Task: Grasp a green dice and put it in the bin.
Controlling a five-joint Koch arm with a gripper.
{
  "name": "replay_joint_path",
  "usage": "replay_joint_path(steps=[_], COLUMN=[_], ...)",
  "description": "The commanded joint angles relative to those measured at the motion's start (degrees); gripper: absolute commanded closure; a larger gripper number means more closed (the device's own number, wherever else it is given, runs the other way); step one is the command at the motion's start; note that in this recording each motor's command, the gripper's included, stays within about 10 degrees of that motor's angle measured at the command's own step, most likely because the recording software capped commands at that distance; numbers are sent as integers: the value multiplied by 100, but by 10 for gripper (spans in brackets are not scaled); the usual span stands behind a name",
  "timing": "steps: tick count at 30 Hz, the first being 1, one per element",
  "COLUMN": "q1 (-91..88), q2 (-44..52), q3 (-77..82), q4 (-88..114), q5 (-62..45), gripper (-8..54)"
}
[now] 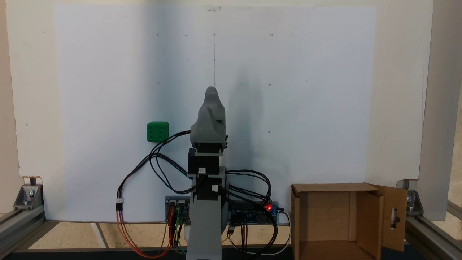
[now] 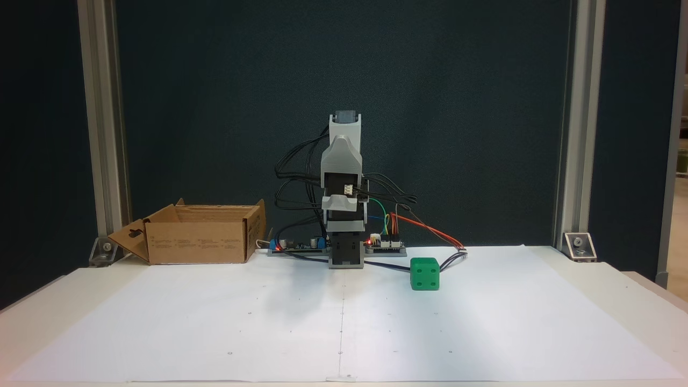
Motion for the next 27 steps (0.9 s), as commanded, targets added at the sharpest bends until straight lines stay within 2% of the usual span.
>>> replay_joint_path(steps=[1, 27], q1=[334, 255], q2=[606, 606], q3=[272, 272], q4=[299, 176], q5=[308, 316], gripper=[10, 10])
